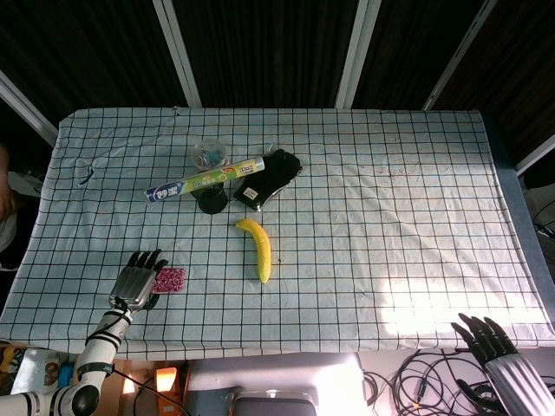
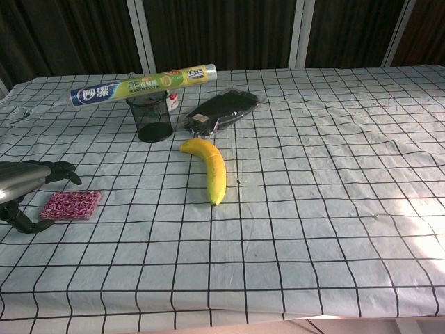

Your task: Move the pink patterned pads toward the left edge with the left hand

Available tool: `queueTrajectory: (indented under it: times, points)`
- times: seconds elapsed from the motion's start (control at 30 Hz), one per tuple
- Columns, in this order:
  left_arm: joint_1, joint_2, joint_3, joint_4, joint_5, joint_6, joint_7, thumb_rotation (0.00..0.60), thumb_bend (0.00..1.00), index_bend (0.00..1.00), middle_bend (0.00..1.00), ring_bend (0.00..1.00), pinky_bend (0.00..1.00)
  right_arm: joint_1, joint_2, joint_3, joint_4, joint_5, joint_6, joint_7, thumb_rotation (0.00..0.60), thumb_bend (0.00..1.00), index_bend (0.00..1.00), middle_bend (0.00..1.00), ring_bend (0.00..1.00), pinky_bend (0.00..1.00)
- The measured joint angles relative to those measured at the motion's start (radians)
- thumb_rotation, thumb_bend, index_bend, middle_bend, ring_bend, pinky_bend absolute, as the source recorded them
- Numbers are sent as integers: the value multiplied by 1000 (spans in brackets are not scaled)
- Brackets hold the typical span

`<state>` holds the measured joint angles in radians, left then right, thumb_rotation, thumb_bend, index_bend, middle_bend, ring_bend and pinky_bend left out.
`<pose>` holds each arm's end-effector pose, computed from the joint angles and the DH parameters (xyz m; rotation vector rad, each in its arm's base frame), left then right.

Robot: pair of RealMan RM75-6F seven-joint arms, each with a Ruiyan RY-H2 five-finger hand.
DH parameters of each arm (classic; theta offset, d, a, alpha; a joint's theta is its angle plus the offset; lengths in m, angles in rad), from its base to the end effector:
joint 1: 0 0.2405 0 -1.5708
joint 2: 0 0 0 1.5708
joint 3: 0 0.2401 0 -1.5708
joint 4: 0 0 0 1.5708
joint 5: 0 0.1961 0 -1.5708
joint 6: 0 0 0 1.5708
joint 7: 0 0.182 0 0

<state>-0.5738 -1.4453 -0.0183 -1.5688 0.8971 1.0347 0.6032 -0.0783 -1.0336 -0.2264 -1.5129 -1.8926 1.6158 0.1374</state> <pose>-0.2428 0.3088 -0.0015 -1.7843 -0.9919 -0.4595 -0.2903 -0.1028 0.1464 1.7157 -1.0265 0.8650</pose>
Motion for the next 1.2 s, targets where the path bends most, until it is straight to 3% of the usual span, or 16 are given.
queueTrajectory:
  times: [0.3, 0.43, 0.57, 0.83, 1.2]
  points:
    - [-3, -13, -1, 16, 1, -5, -6, 600, 360, 215, 5, 0, 0, 5, 0, 0, -4, -2, -8, -3, 600, 198, 0, 0, 0, 0]
    - [-4, -17, -1, 20, 3, -4, -4, 600, 359, 266, 11, 0, 0, 6, 0, -1, -5, -2, -11, -5, 600, 198, 0, 0, 0, 0]
    - [-5, -22, -1, 26, 3, -6, -5, 600, 358, 378, 29, 0, 0, 4, 0, -1, -4, -1, -8, -6, 600, 198, 0, 0, 0, 0]
    - [-4, -32, -6, 42, 20, -2, -20, 600, 357, 450, 50, 0, 0, -3, -2, -1, 3, -1, 3, -1, 600, 199, 0, 0, 0, 0]
    - [13, -9, -7, 16, 52, 34, -37, 600, 357, 480, 67, 0, 0, 1, -4, -1, -3, -2, -7, -12, 600, 198, 0, 0, 0, 0]
